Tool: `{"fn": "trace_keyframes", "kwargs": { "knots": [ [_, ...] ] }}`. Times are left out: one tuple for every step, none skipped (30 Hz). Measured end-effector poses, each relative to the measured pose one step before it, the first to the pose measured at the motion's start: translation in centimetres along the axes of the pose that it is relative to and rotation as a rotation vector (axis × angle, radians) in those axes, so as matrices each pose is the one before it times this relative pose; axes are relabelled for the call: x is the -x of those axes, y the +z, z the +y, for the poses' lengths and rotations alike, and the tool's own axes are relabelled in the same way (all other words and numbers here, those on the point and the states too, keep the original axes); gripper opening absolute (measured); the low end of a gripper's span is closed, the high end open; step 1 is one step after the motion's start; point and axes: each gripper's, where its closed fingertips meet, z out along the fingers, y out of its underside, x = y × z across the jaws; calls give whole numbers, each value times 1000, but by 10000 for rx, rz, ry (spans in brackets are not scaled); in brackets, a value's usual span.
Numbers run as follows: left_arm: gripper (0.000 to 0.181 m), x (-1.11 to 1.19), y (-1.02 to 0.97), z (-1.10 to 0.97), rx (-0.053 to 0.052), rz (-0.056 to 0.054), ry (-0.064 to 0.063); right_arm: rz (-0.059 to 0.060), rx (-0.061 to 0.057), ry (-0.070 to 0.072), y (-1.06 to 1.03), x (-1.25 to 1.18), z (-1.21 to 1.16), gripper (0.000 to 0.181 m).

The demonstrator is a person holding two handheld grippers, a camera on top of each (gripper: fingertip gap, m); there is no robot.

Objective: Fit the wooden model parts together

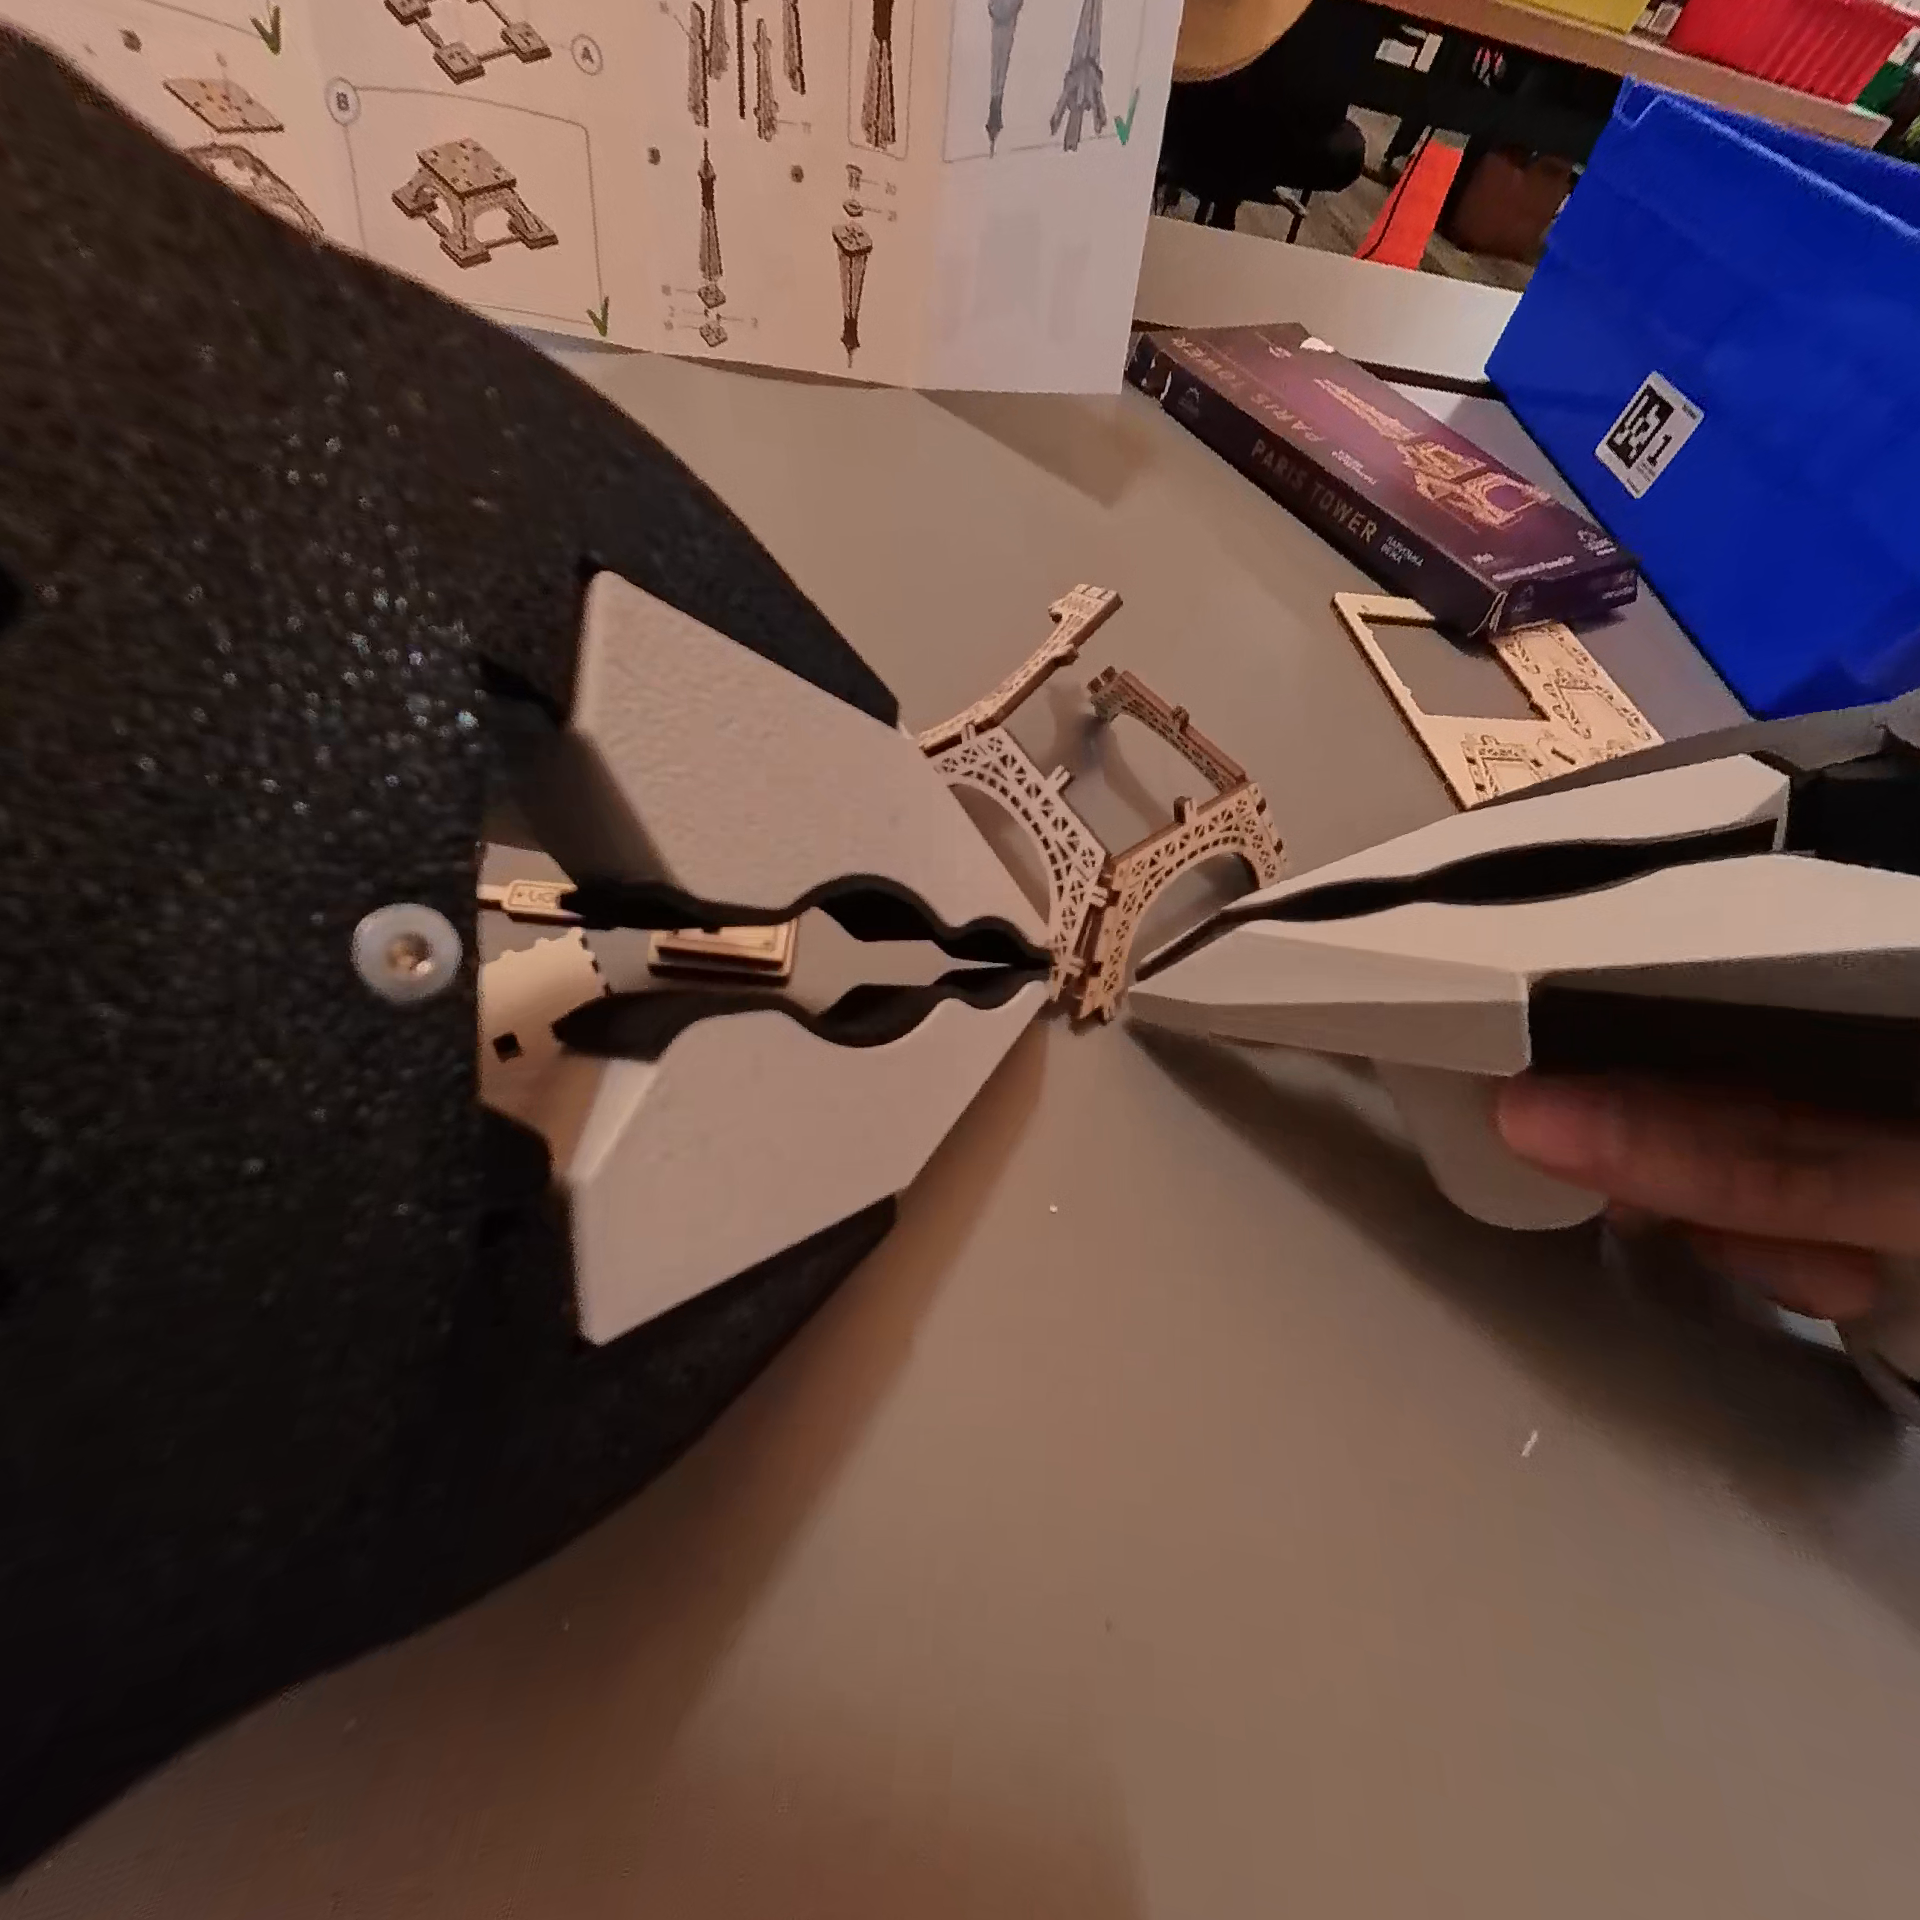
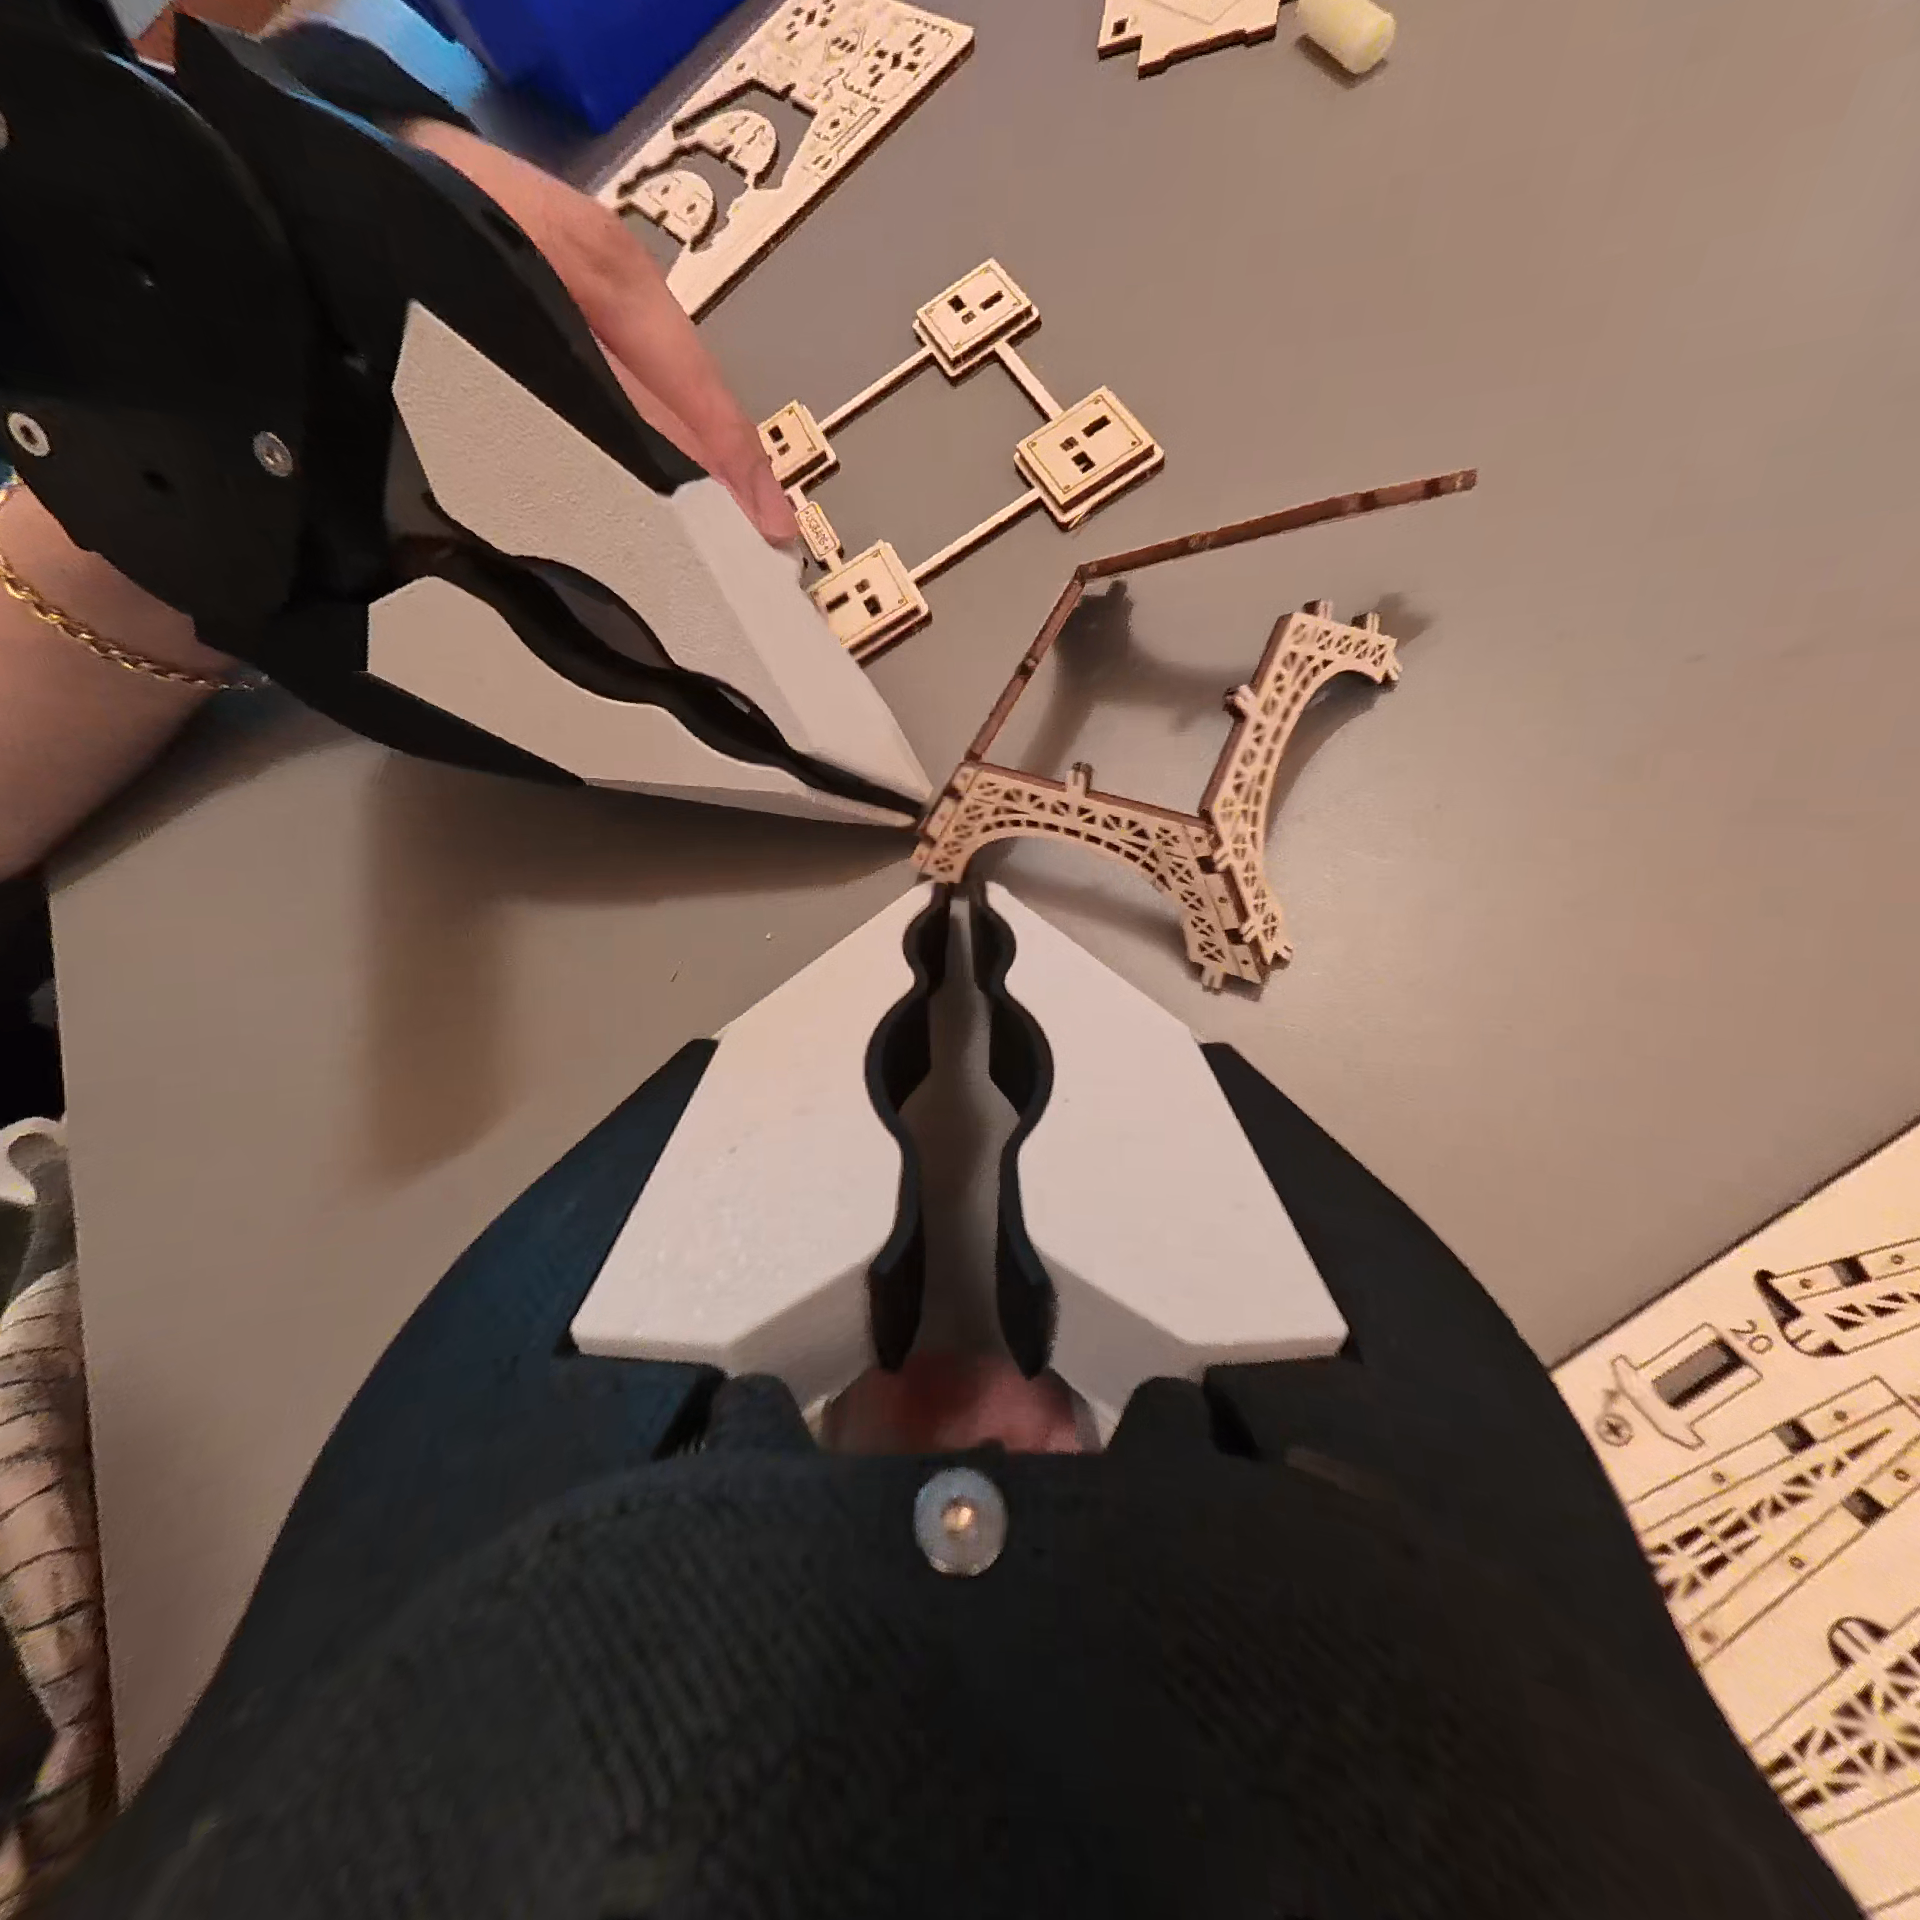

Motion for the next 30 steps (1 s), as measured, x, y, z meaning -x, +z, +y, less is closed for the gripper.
{"fn": "trace_keyframes", "kwargs": {
  "knots": [
    [0,28,1,-140,-93,9,-41,15,-46,74,-15,-135,-57,1],
    [0,13,39,-175,-101,7,-25,-85,0,37,17,18,-44,0],
    [0,15,73,-49,-18,3,0,-55,1,-5,52,42,-57,1],
    [0,-7,103,68,49,16,25,60,23,-46,57,-89,-16,0],
    [0,23,94,77,44,-16,24,94,38,-63,43,-124,3,0],
    [0,74,46,34,-12,-29,-15,50,-5,-67,26,-45,-51,0],
    [0,44,20,11,-49,20,-94,8,15,-76,20,-5,-21,0],
    [0,35,11,23,-52,28,-103,6,7,-37,26,-36,-31,0],
    [0,-8,-11,41,-27,47,-40,-11,10,-8,28,-33,-20,0],
    [0,11,-85,150,53,48,-7,-32,23,-11,22,16,5,0],
    [0,369,-255,210,93,-136,-60,-26,5,-8,1,15,-3,0],
    [0,545,-414,126,8,-142,-283,-46,-5,7,-17,46,1,0],
    [0,273,-447,-69,-160,200,-661,-106,-16,-1,-47,110,-4,1],
    [0,182,-395,-216,-274,363,-964,-151,-45,20,-81,141,-49,6],
    [0,418,-315,-193,-257,245,-1038,-168,-88,72,-103,117,-108,13],
    [1,160,-205,-129,-183,408,-854,-117,-81,118,-96,3,-107,17],
    [2,-158,-117,-69,-135,555,-552,-20,-39,153,-59,-156,-48,16],
    [1,16,9,30,-63,352,-297,19,-23,131,-24,-154,-30,13],
    [2,73,113,385,185,262,-119,48,-2,53,3,-115,-21,11],
    [5,-173,207,669,402,388,-30,74,14,-4,21,-88,4,9],
    [4,-118,254,691,441,293,18,136,26,-16,48,-180,-7,6],
    [4,16,324,506,333,118,97,162,26,-17,61,-198,-10,2],
    [6,-95,366,226,183,116,156,151,9,-19,51,-190,-33,1],
    [6,-108,303,40,141,100,116,62,20,-59,30,-50,-13,0],
    [8,-120,164,-378,-105,76,134,-47,11,-78,20,117,1,1],
    [10,-107,111,-448,-155,72,106,-73,3,-36,0,130,-1,3],
    [9,-60,104,-222,-16,75,20,-128,-4,-19,-6,162,-1,5],
    [9,-108,174,-15,89,129,29,-174,10,-34,8,237,-5,7],
    [9,-22,205,26,78,73,104,-127,37,-36,40,178,37,8],
    [7,177,95,-45,20,-52,178,-18,23,-52,28,65,5,8]
  ]
}}
